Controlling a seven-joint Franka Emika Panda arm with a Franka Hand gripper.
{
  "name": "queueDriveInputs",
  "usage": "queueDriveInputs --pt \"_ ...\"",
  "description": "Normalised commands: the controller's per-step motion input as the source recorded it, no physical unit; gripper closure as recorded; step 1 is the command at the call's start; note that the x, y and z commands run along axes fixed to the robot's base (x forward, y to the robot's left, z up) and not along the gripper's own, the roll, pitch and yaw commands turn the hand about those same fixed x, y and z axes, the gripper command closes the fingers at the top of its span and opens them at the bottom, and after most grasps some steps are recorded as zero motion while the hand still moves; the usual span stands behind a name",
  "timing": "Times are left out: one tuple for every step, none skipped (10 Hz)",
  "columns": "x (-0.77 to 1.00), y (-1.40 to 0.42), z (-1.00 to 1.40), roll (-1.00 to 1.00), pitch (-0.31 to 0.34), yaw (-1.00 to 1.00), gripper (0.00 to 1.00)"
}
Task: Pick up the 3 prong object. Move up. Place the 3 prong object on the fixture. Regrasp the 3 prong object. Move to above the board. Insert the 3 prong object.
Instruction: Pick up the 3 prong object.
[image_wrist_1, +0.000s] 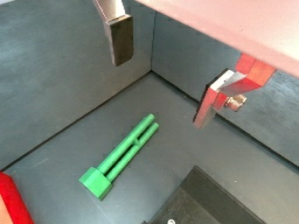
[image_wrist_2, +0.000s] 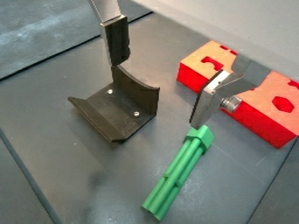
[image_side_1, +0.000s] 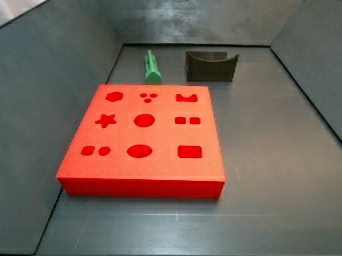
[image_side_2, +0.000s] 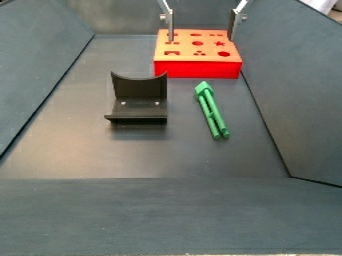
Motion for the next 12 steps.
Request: queueDriveInputs --pt "-0.16 -0.1 -0.28 0.18 0.0 -0.03 0.0" --pt "-0.21 -0.88 -0.71 0.33 0.0 0.0 0.0" --pt "0.0 -0.86 -0.57 0.11 -0.026 0.21 0.0" --pt "-0.31 -0.82 -0.47 0.15 -0.177 0.42 0.0" --pt "-0.38 -0.74 -0.51 0.15 -0.116 0.45 0.0" --pt "-0.39 -0.67 -0.49 0.16 -0.106 0.49 0.0" --pt "-0.39 -0.58 -0.61 0.23 -0.243 0.52 0.0" --pt "-0.33 -0.42 -0.47 0.29 -0.279 0.56 0.0" --pt "-0.29 -0.32 -0.4 0.32 -0.29 0.58 0.0" --pt "-0.05 -0.22 -0.46 0.29 -0.271 0.51 0.0" --pt "0.28 -0.16 -0.52 0.27 -0.206 0.31 0.0" --pt "0.57 0.0 -0.52 0.25 -0.1 0.15 0.0"
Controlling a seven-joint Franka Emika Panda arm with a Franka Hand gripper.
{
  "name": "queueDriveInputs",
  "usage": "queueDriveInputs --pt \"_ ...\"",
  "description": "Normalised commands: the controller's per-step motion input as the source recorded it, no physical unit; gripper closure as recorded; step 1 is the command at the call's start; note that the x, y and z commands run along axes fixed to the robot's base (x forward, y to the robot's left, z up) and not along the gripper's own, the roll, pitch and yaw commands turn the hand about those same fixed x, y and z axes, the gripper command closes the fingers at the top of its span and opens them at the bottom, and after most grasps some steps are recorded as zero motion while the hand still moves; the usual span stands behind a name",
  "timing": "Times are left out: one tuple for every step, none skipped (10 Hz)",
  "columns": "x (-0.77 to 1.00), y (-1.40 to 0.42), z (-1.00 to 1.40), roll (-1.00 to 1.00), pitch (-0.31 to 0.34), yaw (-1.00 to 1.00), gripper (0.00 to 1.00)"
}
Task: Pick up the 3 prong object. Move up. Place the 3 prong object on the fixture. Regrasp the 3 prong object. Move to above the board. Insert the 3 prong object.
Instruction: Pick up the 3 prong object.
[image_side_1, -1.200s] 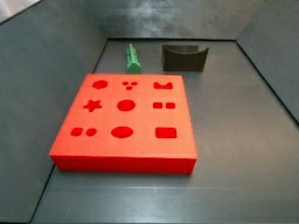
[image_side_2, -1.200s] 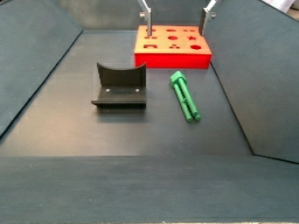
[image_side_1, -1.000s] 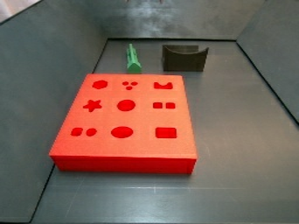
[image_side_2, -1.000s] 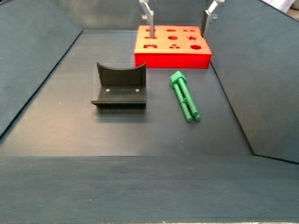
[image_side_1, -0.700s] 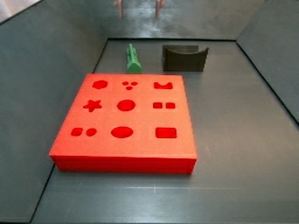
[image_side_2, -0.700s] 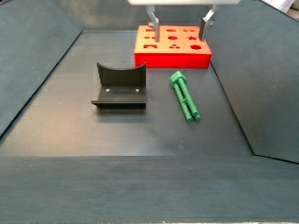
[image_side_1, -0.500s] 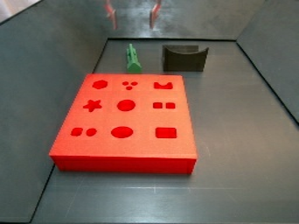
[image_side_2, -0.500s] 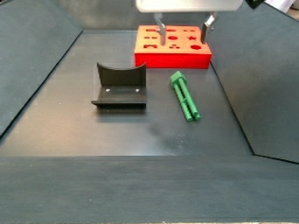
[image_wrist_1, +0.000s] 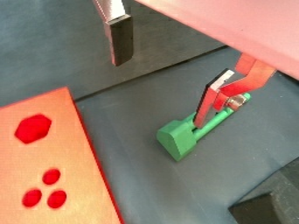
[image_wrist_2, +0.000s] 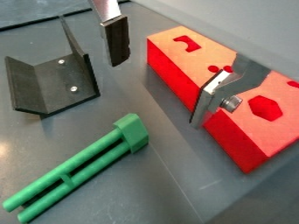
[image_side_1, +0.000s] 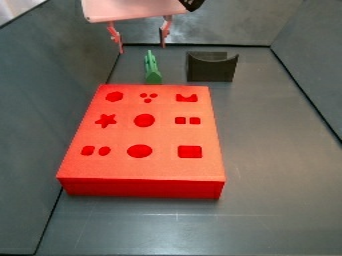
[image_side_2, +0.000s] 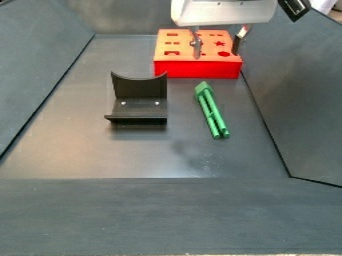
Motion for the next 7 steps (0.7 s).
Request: queueDriveInputs --pt "0.86 0.15 -0.48 0.18 0.0 0.0 0.0" --pt "0.72 0.36 -0.41 0.09 0.043 0.0 0.0" --pt "0.0 0.04 0.0 -0.04 0.0 -0.01 0.0" --pt "0.0 0.0 0.0 0.0 0.0 -0.01 0.0" --pt "0.0 0.0 -0.01 0.0 0.0 -0.11 0.0" --pt "-0.05 0.0 -0.03 0.0 0.0 -0.15 0.0" --pt "-0.22 0.0 -0.04 0.0 -0.01 -0.19 0.0"
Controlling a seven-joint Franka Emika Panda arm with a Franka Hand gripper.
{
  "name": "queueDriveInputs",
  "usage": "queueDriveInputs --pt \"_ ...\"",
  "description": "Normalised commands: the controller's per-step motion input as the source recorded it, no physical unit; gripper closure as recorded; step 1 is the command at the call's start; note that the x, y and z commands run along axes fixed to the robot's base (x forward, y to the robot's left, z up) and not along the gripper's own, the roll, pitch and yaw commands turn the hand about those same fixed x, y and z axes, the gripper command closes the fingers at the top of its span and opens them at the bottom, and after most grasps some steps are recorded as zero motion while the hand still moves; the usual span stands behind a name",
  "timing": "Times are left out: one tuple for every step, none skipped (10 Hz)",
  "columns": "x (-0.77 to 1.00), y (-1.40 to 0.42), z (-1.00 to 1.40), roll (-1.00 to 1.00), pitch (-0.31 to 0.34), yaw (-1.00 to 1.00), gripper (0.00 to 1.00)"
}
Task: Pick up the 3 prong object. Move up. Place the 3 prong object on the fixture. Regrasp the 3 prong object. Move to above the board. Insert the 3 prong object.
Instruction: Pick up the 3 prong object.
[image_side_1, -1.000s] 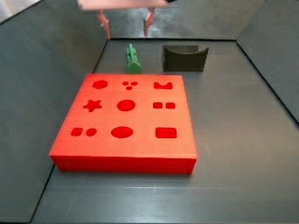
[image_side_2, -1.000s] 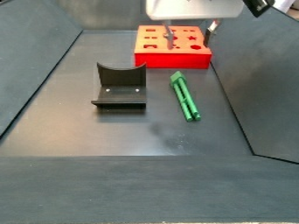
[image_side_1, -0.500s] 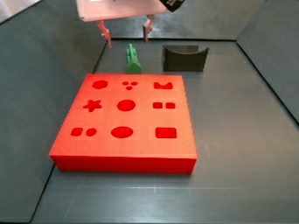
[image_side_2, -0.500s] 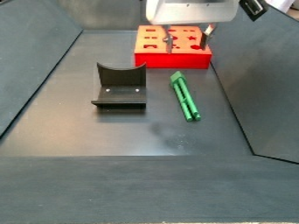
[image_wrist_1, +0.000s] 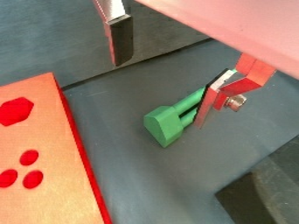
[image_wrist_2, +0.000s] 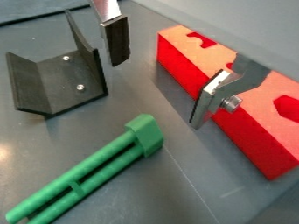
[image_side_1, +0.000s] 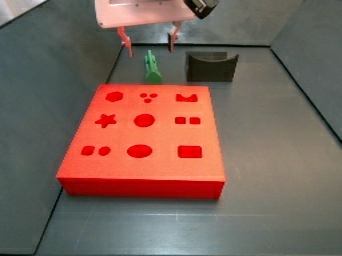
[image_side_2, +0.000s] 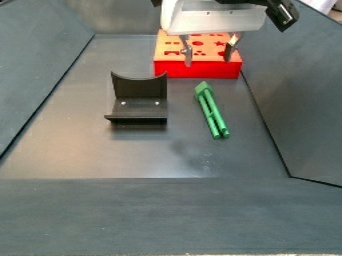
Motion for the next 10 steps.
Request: queueDriveInputs --pt "-0.11 0.0 -0.07 0.05 0.0 -0.17 0.0" --pt "-0.04 0.03 -0.08 0.02 0.0 -0.13 0.0" --pt "-0.23 0.08 -0.15 0.0 -0.011 -0.17 0.0" --pt "-0.5 0.08 -0.19 0.0 -0.094 -0.27 0.0" --pt "-0.53 0.07 -0.21 0.01 -0.117 -0.29 0.0" --pt "-0.49 0.09 -0.18 0.0 -0.104 -0.3 0.0" --pt "-0.52 0.13 -0.17 0.0 -0.123 -0.31 0.0" --pt "-0.53 0.17 -0.11 0.0 -0.117 -0.32 0.0" --pt "-0.42 0.2 -0.06 -0.05 -0.1 -0.27 0.0" --pt "-0.41 0.19 -0.05 -0.07 -0.103 -0.27 0.0"
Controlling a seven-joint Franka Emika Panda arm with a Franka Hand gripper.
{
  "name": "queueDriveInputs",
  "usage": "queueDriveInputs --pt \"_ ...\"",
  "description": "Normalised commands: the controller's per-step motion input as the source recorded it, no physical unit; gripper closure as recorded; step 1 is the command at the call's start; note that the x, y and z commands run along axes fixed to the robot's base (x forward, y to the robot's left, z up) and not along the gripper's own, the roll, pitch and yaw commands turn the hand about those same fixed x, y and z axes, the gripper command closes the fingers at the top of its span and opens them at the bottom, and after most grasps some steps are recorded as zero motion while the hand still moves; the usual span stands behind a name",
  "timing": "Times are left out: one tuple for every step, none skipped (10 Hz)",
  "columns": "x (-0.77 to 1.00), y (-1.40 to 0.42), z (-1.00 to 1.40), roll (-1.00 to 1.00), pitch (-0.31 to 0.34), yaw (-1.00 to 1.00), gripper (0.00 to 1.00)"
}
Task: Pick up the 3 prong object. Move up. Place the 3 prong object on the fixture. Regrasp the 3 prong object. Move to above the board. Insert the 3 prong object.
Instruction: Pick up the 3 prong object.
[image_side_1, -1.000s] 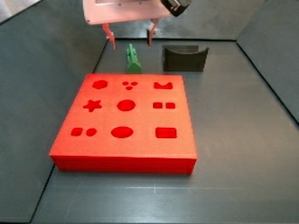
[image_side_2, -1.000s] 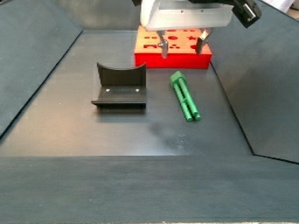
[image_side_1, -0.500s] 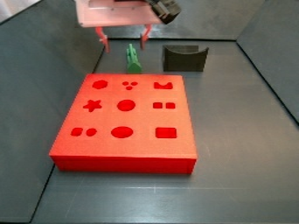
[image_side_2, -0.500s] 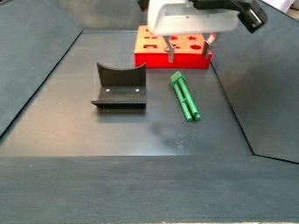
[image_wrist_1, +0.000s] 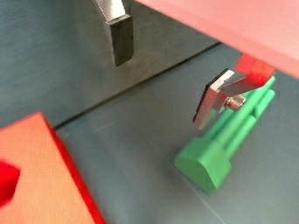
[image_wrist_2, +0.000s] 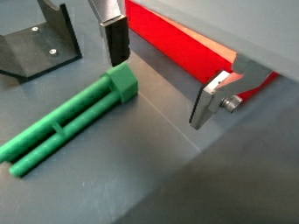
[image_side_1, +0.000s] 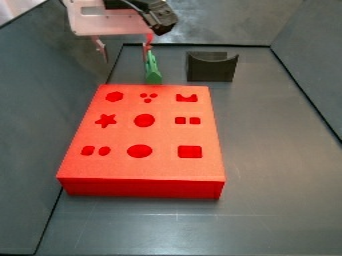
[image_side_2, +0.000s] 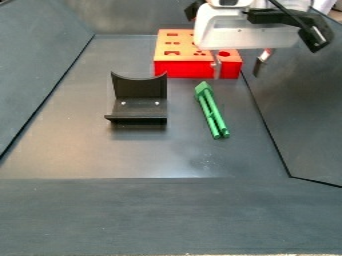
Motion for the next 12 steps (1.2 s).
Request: queueDriveInputs --pt "-0.34 0.18 -0.07 -0.08 -0.1 -0.25 0.0" --pt "-0.42 0.19 -0.12 -0.11 -0.154 -0.23 0.0" --pt "-0.33 0.18 -0.1 -0.12 -0.146 -0.18 0.0" --pt "-0.3 0.18 -0.1 -0.13 -0.143 -0.17 0.0" --pt "-0.18 0.15 -0.14 -0.12 -0.124 -0.12 0.0" --pt "-0.17 0.16 -0.15 -0.13 -0.123 -0.11 0.0" --pt "-0.18 0.16 -0.17 -0.13 -0.126 -0.12 0.0" --pt "-0.26 0.17 -0.18 -0.14 -0.154 -0.14 0.0" --pt "-0.3 0.17 -0.15 -0.12 -0.17 -0.17 0.0" --pt "-0.36 0.17 -0.15 -0.13 -0.191 -0.18 0.0" --pt "-0.39 0.17 -0.16 -0.13 -0.21 -0.19 0.0" --pt "-0.38 0.17 -0.17 -0.13 -0.213 -0.19 0.0"
